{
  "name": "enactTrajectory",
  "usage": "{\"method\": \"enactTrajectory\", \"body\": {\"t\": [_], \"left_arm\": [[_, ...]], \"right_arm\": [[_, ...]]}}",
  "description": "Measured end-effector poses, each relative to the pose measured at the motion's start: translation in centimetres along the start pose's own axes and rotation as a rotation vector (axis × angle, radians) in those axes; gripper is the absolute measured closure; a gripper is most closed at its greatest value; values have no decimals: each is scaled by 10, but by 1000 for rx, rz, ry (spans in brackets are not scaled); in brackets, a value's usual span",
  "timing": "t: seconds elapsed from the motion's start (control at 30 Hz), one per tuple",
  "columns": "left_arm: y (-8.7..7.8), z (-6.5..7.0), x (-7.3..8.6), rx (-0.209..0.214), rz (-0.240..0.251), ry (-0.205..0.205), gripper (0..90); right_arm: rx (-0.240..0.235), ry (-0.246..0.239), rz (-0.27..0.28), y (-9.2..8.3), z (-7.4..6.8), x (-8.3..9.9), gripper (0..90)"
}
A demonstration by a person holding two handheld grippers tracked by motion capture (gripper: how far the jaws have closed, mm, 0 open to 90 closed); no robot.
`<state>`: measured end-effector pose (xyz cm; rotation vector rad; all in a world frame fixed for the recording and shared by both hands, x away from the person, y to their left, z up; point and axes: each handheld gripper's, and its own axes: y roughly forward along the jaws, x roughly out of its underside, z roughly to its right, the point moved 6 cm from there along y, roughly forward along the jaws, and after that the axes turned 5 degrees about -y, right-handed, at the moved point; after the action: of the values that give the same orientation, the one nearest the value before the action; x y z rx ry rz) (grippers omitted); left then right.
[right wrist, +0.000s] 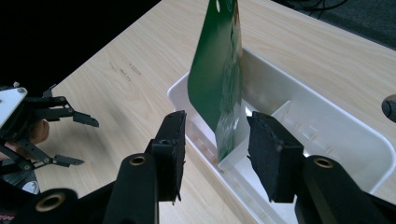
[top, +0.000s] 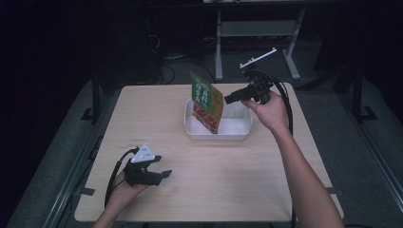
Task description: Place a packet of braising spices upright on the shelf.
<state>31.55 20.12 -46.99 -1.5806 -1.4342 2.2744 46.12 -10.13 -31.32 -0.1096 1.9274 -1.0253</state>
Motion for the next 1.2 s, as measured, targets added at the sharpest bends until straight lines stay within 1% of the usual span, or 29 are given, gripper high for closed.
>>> {"method": "enactTrajectory", "body": {"t": [0.13, 0.4, 0.57, 0.6, 0.73, 0.8, 0.83, 1.2], "left_arm": [[0, 0, 0, 0, -1, 1, 307], [0, 0, 0, -1, 4, -11, 298], [0, -1, 0, -4, 10, -11, 297], [0, -1, 0, -5, 9, -10, 296], [0, -1, 0, -4, 7, -14, 294], [0, -1, 0, -5, 7, -16, 294], [0, -2, 0, -5, 8, -17, 294], [-1, -3, 0, -8, 10, -18, 292]], "right_arm": [[0, -1, -2, -3, 1, 5, 548], [1, 8, 0, -12, 2, 20, 530], [0, 13, 4, -16, 2, 31, 525], [1, 15, -1, -17, 3, 36, 521], [-2, 20, 1, -18, 4, 44, 516], [3, 23, -15, -17, 6, 50, 506], [5, 23, -8, -18, 6, 52, 506], [-1, 39, -10, -21, 8, 69, 502]]}}
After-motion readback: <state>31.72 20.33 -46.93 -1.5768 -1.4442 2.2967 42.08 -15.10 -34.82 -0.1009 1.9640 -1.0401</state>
